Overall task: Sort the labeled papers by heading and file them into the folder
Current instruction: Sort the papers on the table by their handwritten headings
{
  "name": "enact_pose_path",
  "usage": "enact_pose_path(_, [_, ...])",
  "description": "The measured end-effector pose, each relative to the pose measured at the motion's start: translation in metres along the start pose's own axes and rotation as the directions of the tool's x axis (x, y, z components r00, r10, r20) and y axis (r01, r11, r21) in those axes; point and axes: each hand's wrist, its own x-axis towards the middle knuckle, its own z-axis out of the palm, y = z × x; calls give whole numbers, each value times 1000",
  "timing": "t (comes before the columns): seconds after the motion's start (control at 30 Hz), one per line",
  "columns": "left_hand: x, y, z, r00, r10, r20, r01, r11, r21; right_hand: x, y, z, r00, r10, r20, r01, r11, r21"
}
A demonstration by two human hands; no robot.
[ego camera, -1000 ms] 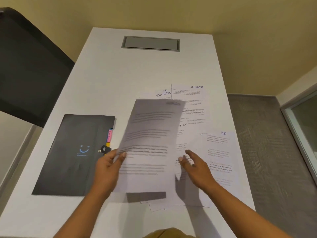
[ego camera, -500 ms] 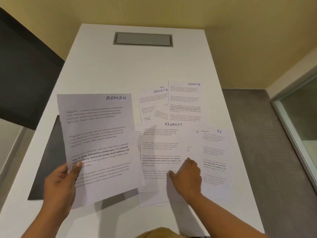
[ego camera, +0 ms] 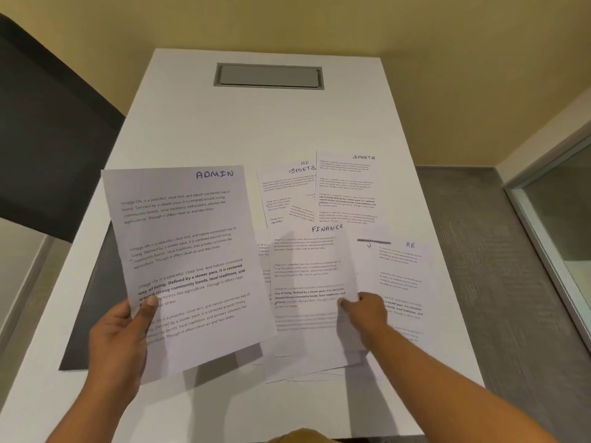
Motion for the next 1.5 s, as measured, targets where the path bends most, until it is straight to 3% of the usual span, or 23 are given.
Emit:
enact_pose_path(0.07, [0, 0, -1, 1000, -5, -3, 5, 1000, -2, 9, -5, -21, 999, 5, -49, -2, 997, 73])
enact_pose_path(0.27, [-7, -3, 6, 999, -6, -33, 5, 1000, -15, 23, -20, -73, 979, -148, -142, 146, 989, -25])
enact_pose_path(0.53, [-11, -4, 12, 999, -22, -49, 22, 1000, -2, 22, -79, -85, 974, -148, -170, 200, 912, 357])
enact_pose_path(0.6, [-11, -1, 13, 998, -13, -55, 12, 1000, -16, 23, -92, -71, 976, -177, -127, 208, 926, 314])
enact_pose_path(0.7, [-11, 2, 13, 998, 3, -64, -5, 1000, -26, 18, -97, -40, 968, -248, 29, 244, 964, 102])
enact_pose_path(0.8, [-9, 2, 9, 997, 2, -71, -4, 1000, -23, 16, -80, -13, 940, -301, 157, 320, 940, -113])
enact_pose_path(0.9, [-8, 1, 7, 997, -2, -80, 1, 1000, -22, 9, -47, -1, 947, -260, 190, 305, 912, -275])
enact_pose_path(0.97, [-10, 1, 10, 996, -10, -85, 8, 1000, -20, 3, -24, 2, 962, -241, 131, 273, 890, -366])
enact_pose_path(1.07, [-12, -2, 15, 997, -22, -76, 20, 1000, -22, 0, -5, 3, 973, -219, -71, 157, 856, -493])
enact_pose_path(1.17, [-12, -4, 21, 998, -19, -65, 18, 1000, -16, -8, -7, 4, 983, -134, -126, 34, 807, -589])
enact_pose_path(1.27, [-13, -2, 27, 999, -12, -49, 12, 1000, -11, -5, -9, 7, 989, -78, -122, -8, 812, -584])
enact_pose_path(1.37, [-11, 0, 29, 999, -9, -47, 8, 1000, -10, 2, -9, 4, 999, -14, -43, -6, 905, -425])
enact_pose_path(1.5, [-10, 3, 29, 999, -6, -46, 6, 1000, -1, 3, -7, -3, 994, -101, 34, 107, 943, -314])
